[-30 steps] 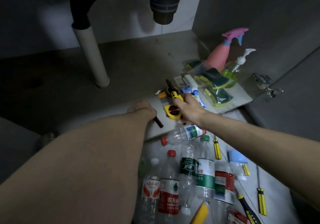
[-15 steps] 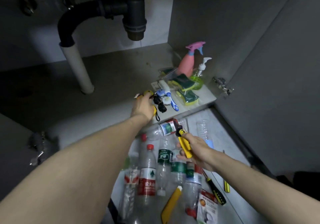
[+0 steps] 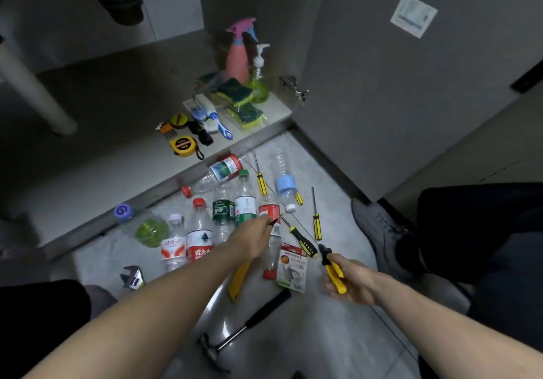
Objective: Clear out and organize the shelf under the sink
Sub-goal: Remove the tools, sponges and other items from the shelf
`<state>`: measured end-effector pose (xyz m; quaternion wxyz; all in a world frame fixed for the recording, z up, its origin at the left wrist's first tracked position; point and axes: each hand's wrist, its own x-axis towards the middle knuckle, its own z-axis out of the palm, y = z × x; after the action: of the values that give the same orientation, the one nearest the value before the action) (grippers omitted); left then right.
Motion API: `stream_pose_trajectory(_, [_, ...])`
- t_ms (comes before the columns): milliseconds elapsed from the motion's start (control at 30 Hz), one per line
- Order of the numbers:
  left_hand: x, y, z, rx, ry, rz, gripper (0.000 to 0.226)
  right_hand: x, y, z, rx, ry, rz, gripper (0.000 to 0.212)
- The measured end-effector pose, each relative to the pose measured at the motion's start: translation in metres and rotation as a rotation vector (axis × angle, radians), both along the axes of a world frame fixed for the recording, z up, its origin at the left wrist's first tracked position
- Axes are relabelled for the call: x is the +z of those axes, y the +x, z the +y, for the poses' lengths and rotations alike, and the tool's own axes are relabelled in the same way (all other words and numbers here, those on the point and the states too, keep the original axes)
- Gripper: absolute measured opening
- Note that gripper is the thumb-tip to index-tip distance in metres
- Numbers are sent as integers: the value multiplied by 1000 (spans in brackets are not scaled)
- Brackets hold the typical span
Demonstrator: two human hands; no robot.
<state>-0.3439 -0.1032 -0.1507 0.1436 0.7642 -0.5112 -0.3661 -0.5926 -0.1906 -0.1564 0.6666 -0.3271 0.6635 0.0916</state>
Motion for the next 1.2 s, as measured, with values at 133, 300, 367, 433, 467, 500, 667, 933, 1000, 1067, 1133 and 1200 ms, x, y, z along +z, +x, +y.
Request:
stream_pose_trajectory(133, [-17, -10, 19, 61, 0, -34, 28, -17, -13, -4, -32, -57, 30, 37])
stream_pose_trajectory(300, [-27, 12, 19, 224, 22, -76, 23, -29, 13, -48, -160, -220, -58, 30])
stream_pose_trajectory(367, [-33, 22, 20, 302, 38, -48, 18, -38, 26, -72, -116, -329, -2, 33])
stream_pose_trajectory(433, [-39, 31, 21, 381, 54, -26, 13, -50, 36, -93, 6, -479, 72, 32])
stream_pose_trajectory(467, [-43, 34, 22, 404, 60, -34, 11, -56, 41, -102, 91, -550, 100, 31])
stream_pose_trajectory(500, [-47, 38, 24, 423, 63, -43, 10, -61, 46, -108, 183, -609, 140, 31])
stream_pose_trajectory(667, [-48, 51, 27, 464, 74, -95, 19, -94, 60, -109, 455, -745, 414, 37])
stream_pose_trajectory(933, [-33, 110, 17, 536, 138, -216, 20, -101, 71, -102, 384, -960, 345, 45])
stream_pose_trajectory(1000, [-37, 120, 17, 593, 208, -197, 37, -97, 75, -101, 393, -1048, 267, 43])
stream_pose_trajectory(1067, [-42, 119, 18, 684, 261, -160, 41, -91, 78, -102, 422, -1076, 228, 41])
stream_pose_trajectory(1133, [-48, 113, 23, 695, 302, -146, 43, -86, 87, -100, 461, -1084, 206, 40])
stream_pose_trajectory(1200, [-54, 107, 28, 654, 313, -183, 51, -79, 100, -96, 474, -1090, 176, 40])
